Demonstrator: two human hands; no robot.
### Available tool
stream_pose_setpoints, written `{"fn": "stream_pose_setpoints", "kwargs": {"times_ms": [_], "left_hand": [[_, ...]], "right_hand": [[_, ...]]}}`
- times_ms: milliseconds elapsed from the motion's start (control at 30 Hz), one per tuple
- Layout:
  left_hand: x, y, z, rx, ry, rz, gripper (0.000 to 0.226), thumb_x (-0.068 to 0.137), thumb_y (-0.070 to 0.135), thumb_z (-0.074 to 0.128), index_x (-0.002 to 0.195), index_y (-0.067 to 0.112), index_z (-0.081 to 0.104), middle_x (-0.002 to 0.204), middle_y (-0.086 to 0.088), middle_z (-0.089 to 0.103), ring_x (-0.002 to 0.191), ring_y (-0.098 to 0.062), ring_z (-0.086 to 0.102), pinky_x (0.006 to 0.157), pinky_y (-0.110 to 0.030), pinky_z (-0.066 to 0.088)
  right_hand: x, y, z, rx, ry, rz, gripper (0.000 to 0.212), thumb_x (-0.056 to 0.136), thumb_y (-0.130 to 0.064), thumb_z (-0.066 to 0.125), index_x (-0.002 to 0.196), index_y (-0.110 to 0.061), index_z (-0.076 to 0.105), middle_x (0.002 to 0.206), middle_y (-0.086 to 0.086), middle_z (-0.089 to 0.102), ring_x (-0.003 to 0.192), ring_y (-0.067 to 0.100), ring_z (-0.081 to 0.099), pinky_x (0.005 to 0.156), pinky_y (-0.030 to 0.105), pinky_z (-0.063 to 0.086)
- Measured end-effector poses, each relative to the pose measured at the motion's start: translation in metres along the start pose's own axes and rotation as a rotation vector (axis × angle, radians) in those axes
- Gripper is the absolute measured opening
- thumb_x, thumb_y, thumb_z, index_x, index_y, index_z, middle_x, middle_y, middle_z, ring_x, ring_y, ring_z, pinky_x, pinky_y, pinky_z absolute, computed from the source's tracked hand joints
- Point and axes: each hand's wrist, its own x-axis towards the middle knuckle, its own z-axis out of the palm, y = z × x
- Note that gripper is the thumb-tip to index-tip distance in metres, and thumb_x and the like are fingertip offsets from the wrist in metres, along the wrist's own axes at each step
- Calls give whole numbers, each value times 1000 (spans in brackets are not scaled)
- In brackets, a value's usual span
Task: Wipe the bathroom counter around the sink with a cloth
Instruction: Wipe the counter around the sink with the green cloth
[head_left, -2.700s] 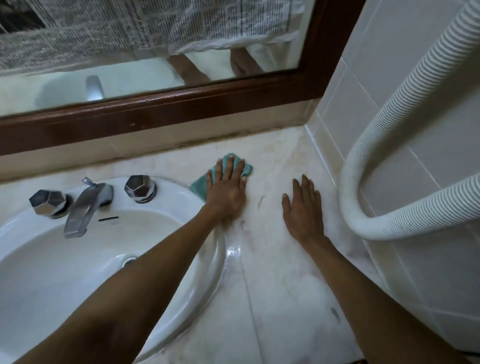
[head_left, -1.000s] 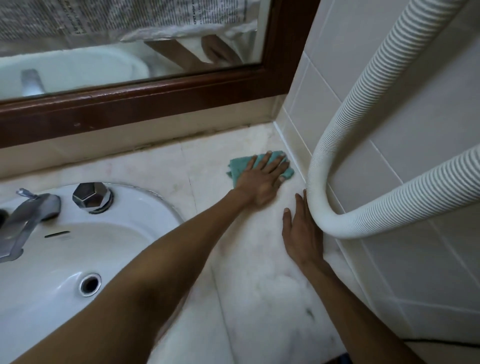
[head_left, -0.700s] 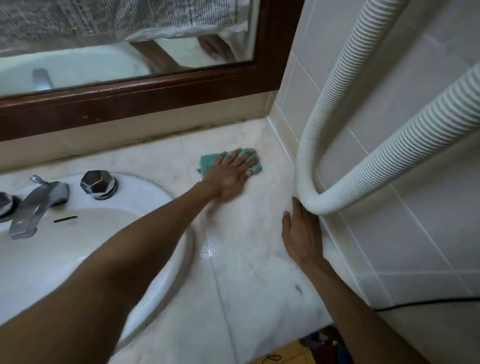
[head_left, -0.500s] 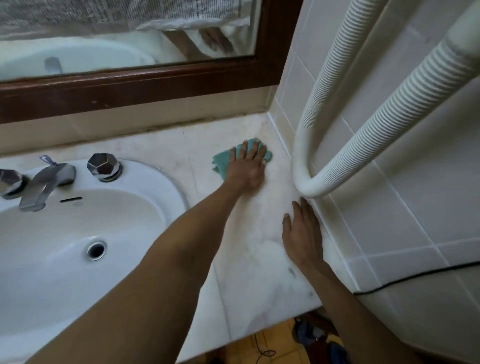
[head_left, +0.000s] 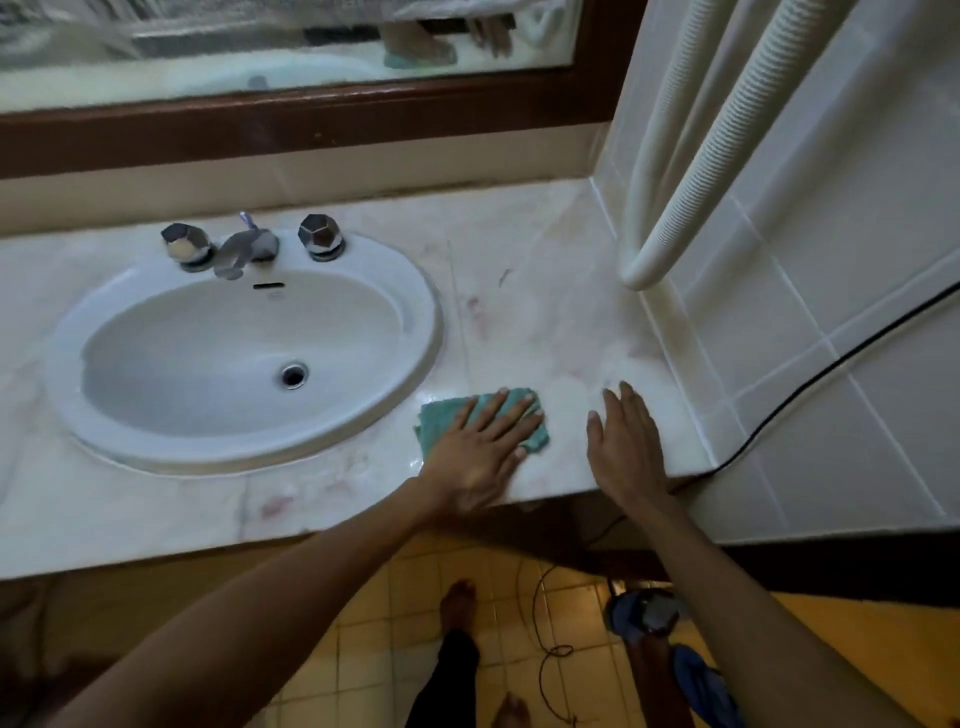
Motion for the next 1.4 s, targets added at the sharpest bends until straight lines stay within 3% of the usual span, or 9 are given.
{"fn": "stream_pose_setpoints", "kwargs": {"times_ms": [333,600,800,933,1067,1133,1233,1400], "left_hand": [[-123,-37,11,-24,49,-165,54,110,45,17,162,38,4,169,14,-6,157,-16,-11,128,-45,-3],[-211,-105,6,-49,89,-333,55,109,46,16,162,37,7,170,13,-1,158,-16,-7,128,-46,2],[-281,-167,6,-69,127,-388,54,110,44,18,162,36,8,171,13,-1,158,-15,-6,128,-44,-2],[-337,-224,3,-96,183,-468,54,110,44,18,162,38,7,170,14,0,157,-11,-8,127,-41,-3],[-390,-298,-7,-107,218,-567,54,110,45,17,162,38,5,170,15,0,157,-10,-9,127,-43,-2],[-406,-330,-12,-98,217,-589,54,109,46,16,162,39,5,170,14,0,157,-11,-8,127,-43,-3],[-419,-372,-21,-89,238,-639,55,109,47,14,162,38,7,170,14,2,157,-12,-6,127,-44,-1],[-413,-450,-47,-133,294,-781,55,109,44,17,163,34,10,171,12,2,158,-14,-2,127,-42,-2]], "right_hand": [[-41,-64,29,54,-111,-168,49,104,-30,34,145,-5,39,158,17,27,146,31,24,120,43,20],[-61,-190,60,164,-169,-473,47,103,-28,37,147,-12,38,160,9,27,148,22,23,121,37,20],[-66,-279,102,-7,-238,-690,49,102,-29,32,144,-5,40,156,18,32,145,32,27,120,44,21],[-73,-330,135,-157,-242,-709,46,104,-33,33,141,-7,43,150,13,42,142,28,33,118,52,17],[-84,-387,168,-178,-158,-765,32,103,-22,40,127,-7,54,132,12,59,123,31,52,108,51,34],[-88,-421,182,-157,-180,-702,38,104,-31,32,128,-10,53,130,7,60,118,27,55,104,47,38],[-89,-466,202,-139,-227,-645,57,101,-50,18,132,-13,49,133,4,57,119,26,54,101,47,41],[-84,-511,224,-203,-220,-681,56,103,-40,21,149,-11,32,156,12,34,143,28,33,114,49,31]]}}
